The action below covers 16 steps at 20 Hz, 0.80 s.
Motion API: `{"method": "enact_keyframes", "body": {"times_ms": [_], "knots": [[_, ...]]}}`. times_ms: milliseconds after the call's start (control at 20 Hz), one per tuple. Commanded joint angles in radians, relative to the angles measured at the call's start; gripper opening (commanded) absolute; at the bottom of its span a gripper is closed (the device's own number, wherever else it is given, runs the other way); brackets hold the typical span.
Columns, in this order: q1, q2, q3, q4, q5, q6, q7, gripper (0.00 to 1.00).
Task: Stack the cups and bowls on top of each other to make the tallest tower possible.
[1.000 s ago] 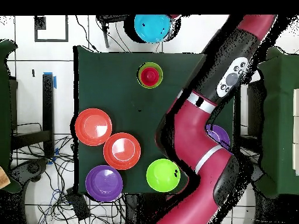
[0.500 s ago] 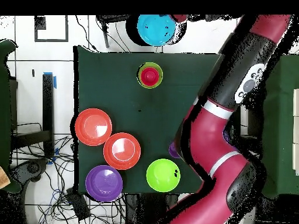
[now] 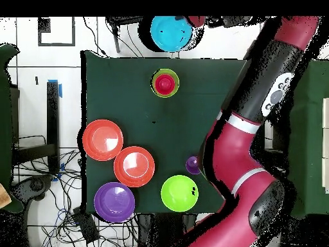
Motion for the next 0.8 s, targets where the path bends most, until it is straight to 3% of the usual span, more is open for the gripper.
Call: {"method": "enact_keyframes", "body": {"times_ms": [50, 400, 600, 800], "knots": [[0.034, -0.015, -0.263, -0.035, 0.054, -0.045, 0.124, 0.00], [-0.003, -0.018, -0.359, 0.047, 0.167, -0.088, 0.187, 0.00], [0.006, -0.019, -0.395, 0.026, 0.207, -0.095, 0.182, 0.00], [0.049, -0.022, -0.405, -0.068, 0.196, -0.105, 0.111, 0.00]]}}
